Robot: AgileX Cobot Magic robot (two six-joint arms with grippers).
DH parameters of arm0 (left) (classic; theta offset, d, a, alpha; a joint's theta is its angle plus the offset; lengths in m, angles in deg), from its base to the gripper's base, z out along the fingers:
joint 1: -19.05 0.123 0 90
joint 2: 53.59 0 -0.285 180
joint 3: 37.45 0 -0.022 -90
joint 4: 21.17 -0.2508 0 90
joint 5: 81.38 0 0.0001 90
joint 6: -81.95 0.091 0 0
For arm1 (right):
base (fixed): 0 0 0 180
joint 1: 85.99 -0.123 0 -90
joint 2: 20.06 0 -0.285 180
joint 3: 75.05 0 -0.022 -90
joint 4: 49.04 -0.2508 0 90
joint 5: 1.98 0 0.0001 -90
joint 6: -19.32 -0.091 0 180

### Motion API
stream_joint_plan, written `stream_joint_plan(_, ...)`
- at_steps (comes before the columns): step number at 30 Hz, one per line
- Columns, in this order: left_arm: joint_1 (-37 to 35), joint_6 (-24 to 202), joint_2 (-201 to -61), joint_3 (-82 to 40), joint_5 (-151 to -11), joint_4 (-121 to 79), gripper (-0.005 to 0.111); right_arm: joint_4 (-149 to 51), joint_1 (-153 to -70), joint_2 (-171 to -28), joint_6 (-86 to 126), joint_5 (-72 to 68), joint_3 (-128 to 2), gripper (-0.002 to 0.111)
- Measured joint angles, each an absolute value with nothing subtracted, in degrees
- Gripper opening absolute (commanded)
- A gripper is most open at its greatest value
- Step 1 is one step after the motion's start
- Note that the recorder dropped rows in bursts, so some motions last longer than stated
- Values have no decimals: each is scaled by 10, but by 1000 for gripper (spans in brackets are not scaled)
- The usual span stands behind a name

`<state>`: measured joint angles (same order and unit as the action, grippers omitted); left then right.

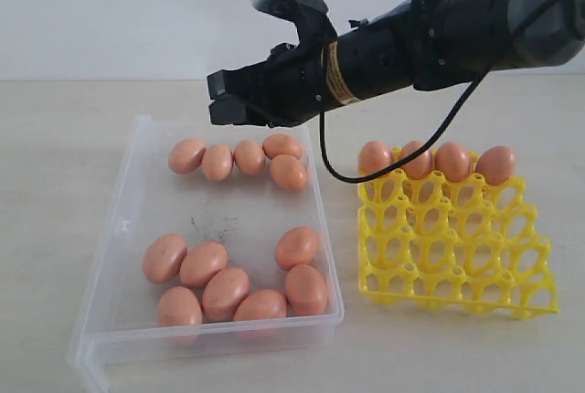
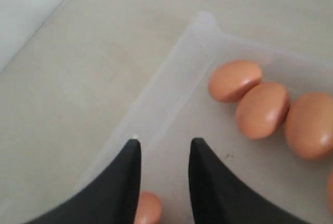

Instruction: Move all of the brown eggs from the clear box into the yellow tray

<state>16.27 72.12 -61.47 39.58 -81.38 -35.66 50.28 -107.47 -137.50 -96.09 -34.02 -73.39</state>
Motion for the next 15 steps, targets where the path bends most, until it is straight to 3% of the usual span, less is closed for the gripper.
stream_joint_plan(6, 163, 721, -615, 396, -814, -357, 4, 507, -1072, -1399, -881, -271, -736, 25)
stream_joint_plan(8, 163, 721, -615, 396, -814, -357, 4, 509, -1072, -1405, -732, -271, -732, 24)
stream_joint_plan(11, 163, 721, -615, 396, -814, -357, 4, 510, -1072, -1404, -510, -201, -719, 0)
stream_joint_plan(15, 163, 721, -615, 396, -814, -357, 4, 510, -1098, -1404, -365, -73, -711, 0)
